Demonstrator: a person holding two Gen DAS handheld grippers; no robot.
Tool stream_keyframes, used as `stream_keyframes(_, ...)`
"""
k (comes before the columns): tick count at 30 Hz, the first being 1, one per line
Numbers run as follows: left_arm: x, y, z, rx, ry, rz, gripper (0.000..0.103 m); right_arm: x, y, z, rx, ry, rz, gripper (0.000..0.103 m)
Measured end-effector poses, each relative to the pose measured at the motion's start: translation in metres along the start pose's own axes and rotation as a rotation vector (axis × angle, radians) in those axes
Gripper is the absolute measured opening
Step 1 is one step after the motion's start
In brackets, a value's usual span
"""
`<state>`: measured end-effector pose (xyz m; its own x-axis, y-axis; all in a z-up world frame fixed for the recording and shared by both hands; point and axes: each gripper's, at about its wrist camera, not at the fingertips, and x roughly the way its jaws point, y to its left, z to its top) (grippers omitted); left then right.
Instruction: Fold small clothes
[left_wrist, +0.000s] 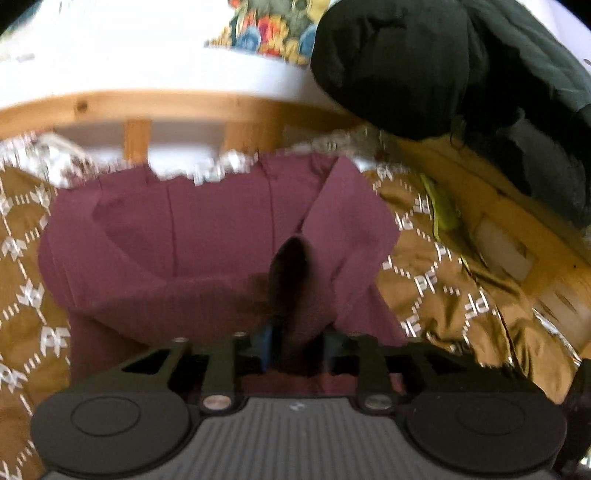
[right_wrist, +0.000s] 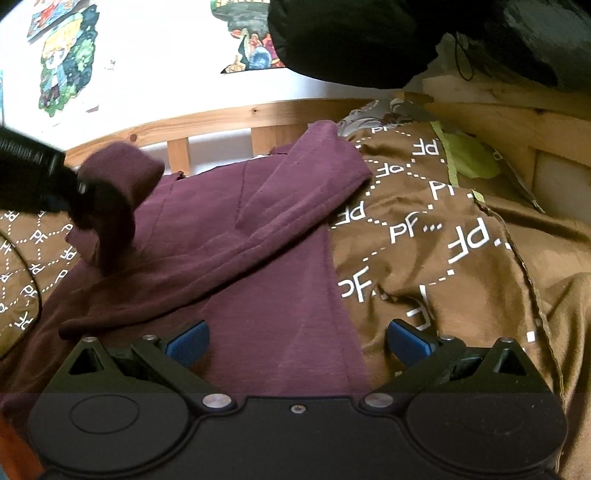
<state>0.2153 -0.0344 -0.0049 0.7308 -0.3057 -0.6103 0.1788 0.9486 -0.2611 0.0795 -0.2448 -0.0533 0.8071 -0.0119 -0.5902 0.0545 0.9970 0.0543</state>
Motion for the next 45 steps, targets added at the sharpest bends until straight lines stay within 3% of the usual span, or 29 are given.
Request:
stream_keyframes(1, 0.001, 0.002, -0.002, -0.021, 0.020, -0.028, 0.073, 0.001, 0.000, 0.000, 0.002, 0.002, -0.002, 0.102)
stream_keyframes(2, 0.000, 0.005, -0.004, -0.040, 0.029, -0.057, 0.082, 0.001, -0.001, 0.000, 0.004, 0.003, -0.003, 0.102)
stream_keyframes(7, -0.017, 0.007, -0.008, 0.010, 0.008, -0.079, 0.090, 0.004, 0.001, -0.002, 0.002, 0.008, -0.009, 0.102)
stream_keyframes(11, -0.035, 0.029, -0.006, -0.005, -0.059, 0.016, 0.098, 0.003, 0.002, -0.004, 0.012, -0.015, -0.011, 0.102)
stream_keyframes(18, -0.049, 0.124, 0.002, -0.193, -0.131, 0.373, 0.099, 0.000, -0.001, 0.003, 0.067, -0.100, 0.132, 0.102)
stream_keyframes(21, -0.045, 0.164, 0.009, -0.239, -0.142, 0.460, 0.099, 0.010, 0.004, 0.007, 0.058, -0.078, 0.195, 0.098)
stream_keyframes(26, -0.019, 0.209, 0.024, -0.257, -0.140, 0.493, 0.095, 0.030, 0.014, 0.019, 0.033, -0.019, 0.252, 0.091)
stream_keyframes(30, 0.008, 0.234, 0.035, -0.297, -0.117, 0.411, 0.083, 0.044, 0.031, 0.043, -0.126, -0.043, 0.271, 0.090)
stream_keyframes(33, 0.025, 0.244, 0.039, -0.343, -0.127, 0.347, 0.075, 0.070, 0.042, 0.063, -0.180, 0.032, 0.334, 0.088)
stream_keyframes(36, 0.036, 0.248, 0.038, -0.356, -0.125, 0.303, 0.052, 0.096, 0.051, 0.068, -0.187, 0.137, 0.370, 0.065)
stream_keyframes(38, 0.039, 0.245, 0.037, -0.332, -0.126, 0.290, 0.036, 0.103, 0.056, 0.066, -0.210, 0.169, 0.356, 0.032)
stream_keyframes(39, 0.040, 0.242, 0.037, -0.320, -0.126, 0.291, 0.035, 0.104, 0.056, 0.064, -0.214, 0.174, 0.355, 0.025)
stream_keyframes(40, 0.042, 0.240, 0.038, -0.310, -0.127, 0.299, 0.035, 0.103, 0.056, 0.063, -0.215, 0.170, 0.355, 0.011)
stream_keyframes(41, 0.044, 0.239, 0.038, -0.303, -0.127, 0.305, 0.035, 0.100, 0.055, 0.062, -0.213, 0.160, 0.356, 0.006)
stream_keyframes(45, 0.048, 0.242, 0.040, -0.317, -0.114, 0.297, 0.038, 0.086, 0.040, 0.068, -0.123, 0.075, 0.295, 0.005)
